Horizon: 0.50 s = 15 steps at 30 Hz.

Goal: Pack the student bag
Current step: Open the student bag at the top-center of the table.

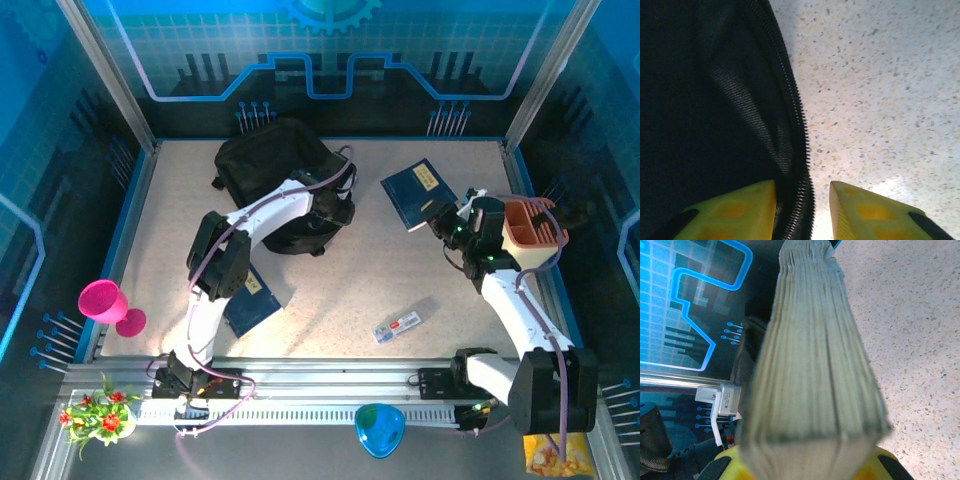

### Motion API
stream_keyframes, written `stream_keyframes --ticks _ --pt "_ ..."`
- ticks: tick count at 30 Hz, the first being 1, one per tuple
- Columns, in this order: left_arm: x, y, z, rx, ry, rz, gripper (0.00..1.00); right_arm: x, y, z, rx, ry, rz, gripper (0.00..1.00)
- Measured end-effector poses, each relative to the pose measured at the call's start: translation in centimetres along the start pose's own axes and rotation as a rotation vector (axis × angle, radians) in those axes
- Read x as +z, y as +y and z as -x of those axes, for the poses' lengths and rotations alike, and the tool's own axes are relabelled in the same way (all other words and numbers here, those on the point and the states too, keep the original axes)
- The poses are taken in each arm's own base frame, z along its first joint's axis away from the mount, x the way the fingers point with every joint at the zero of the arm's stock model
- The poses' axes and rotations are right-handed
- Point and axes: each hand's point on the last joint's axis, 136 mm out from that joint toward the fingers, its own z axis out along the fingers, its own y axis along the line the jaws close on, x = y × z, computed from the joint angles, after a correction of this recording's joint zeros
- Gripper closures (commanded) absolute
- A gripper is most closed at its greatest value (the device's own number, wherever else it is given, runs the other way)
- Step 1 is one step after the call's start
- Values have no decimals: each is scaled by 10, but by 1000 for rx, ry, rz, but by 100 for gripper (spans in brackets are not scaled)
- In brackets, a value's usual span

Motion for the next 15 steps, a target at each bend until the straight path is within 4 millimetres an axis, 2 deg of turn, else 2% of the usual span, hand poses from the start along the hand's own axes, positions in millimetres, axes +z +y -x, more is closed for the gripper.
stream_keyframes --ticks 4,9,15 --pt "7 3 -6 6 34 17 82 0 -2 0 1 2 -7 96" --pt "2 3 -3 6 31 18 95 -1 -3 0 3 6 -7 96" --pt "-4 5 3 -6 19 9 100 -1 -6 0 10 6 -17 96"
